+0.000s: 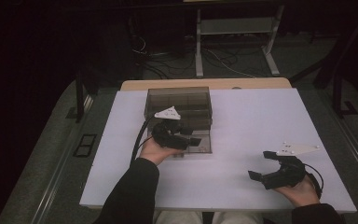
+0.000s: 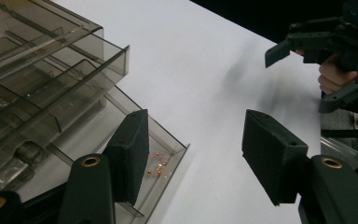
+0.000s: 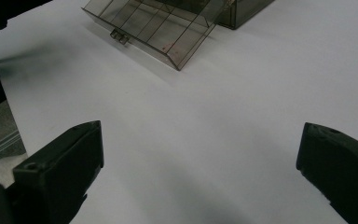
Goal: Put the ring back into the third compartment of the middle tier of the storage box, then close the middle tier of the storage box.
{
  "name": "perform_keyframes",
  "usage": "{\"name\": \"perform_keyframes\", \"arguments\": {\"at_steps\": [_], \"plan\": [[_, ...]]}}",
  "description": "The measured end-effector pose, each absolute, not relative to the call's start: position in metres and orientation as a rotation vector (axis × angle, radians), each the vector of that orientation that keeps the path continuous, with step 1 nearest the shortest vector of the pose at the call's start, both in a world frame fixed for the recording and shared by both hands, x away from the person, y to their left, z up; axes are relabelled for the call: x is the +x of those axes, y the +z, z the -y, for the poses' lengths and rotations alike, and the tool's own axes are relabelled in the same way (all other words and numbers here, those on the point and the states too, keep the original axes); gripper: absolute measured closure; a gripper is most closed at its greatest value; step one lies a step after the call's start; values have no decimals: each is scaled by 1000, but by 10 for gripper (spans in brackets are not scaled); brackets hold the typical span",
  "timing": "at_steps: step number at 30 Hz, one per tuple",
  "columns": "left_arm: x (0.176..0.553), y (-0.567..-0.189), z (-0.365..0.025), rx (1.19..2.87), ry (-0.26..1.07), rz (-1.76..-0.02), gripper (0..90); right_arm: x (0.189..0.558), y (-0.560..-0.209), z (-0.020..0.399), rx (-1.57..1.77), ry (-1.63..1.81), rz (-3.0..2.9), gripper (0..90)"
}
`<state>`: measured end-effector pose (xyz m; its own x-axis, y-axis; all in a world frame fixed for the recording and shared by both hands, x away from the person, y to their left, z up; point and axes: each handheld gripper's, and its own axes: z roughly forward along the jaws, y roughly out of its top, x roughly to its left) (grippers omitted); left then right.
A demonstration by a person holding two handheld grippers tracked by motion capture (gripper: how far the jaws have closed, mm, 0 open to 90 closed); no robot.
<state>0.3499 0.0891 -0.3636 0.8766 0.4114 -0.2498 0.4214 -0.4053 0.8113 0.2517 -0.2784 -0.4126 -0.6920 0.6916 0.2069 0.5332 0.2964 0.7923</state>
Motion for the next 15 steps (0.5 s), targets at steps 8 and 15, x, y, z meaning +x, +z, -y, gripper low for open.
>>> {"name": "perform_keyframes", "arguments": {"at_steps": [8,15], "plan": [[340,-373,-96,2033,-24,-613,400,252,-413,279,1134,1348,-2381,0],[332,-381,-104,2013,-24,-634,400,252,-413,278,1137,1345,-2383,0]]}}
